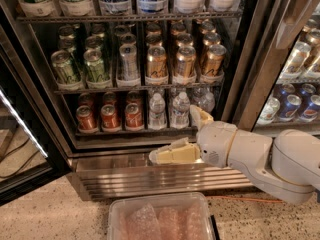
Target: Pick redbull can from middle shelf of fridge
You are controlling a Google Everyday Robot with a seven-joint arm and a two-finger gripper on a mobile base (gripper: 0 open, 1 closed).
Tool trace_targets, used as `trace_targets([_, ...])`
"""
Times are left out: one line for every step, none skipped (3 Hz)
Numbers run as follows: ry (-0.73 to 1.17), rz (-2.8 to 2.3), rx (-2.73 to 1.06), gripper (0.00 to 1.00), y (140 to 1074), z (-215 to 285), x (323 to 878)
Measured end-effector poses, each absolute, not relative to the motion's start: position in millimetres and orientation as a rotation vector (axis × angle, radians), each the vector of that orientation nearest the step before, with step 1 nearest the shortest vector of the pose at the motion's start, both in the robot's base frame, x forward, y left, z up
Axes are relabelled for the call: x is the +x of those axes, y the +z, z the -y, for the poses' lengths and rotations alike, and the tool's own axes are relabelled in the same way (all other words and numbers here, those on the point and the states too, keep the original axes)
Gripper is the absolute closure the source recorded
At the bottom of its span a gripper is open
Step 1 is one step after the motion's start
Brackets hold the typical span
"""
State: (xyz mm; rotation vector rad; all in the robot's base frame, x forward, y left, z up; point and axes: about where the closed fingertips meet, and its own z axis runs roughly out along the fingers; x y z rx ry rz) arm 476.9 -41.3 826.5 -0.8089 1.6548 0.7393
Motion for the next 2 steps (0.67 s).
trace_targets([0.739, -1.626, -0.734, 0.0, 828, 32, 486])
trace_targets([0.712, -1.556, -0.585, 0.0, 833, 33, 512])
